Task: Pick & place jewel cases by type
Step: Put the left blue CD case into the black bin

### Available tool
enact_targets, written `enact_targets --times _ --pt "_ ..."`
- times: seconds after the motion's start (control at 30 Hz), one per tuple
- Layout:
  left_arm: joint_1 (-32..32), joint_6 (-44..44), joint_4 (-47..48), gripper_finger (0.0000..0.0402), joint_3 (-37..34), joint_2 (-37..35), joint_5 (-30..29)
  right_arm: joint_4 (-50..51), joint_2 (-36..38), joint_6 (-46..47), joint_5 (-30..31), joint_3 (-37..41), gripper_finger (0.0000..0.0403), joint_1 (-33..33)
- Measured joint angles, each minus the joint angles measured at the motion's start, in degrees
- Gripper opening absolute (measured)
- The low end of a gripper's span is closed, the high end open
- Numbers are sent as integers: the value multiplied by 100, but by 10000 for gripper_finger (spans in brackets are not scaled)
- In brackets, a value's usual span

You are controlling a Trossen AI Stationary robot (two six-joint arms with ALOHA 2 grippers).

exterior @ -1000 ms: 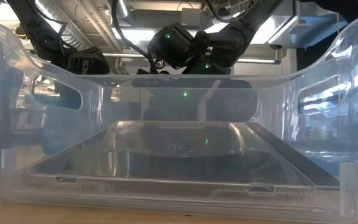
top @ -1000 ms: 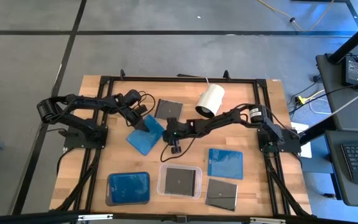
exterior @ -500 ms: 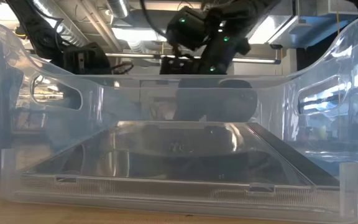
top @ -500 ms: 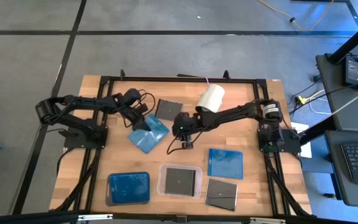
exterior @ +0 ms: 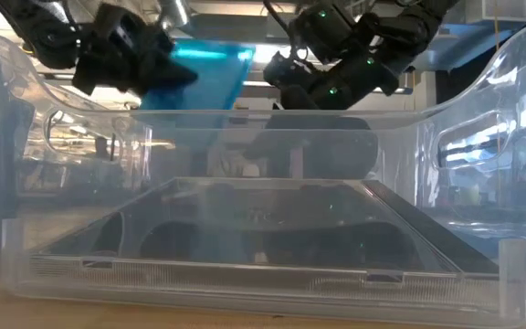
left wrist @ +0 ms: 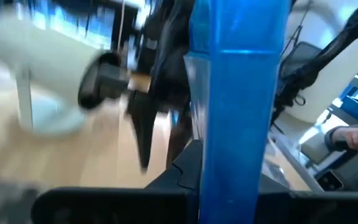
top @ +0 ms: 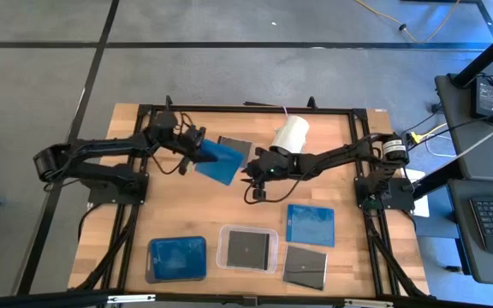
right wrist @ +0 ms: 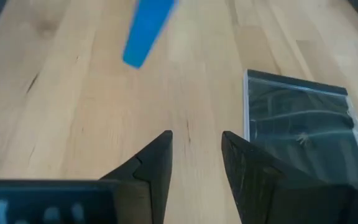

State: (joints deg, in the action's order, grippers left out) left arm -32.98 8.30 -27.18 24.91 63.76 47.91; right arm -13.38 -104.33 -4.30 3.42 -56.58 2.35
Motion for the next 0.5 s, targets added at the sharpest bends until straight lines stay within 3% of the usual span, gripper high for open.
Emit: enact_targets --times 0.3,0.5 --pt "409 -681 -348 16 -28 -483 -216 -81 28 -80 -2 -2 143 0" --pt "633 -478 -2527 17 -1074 -719 -898 -143 30 -215 1 -2 143 -54"
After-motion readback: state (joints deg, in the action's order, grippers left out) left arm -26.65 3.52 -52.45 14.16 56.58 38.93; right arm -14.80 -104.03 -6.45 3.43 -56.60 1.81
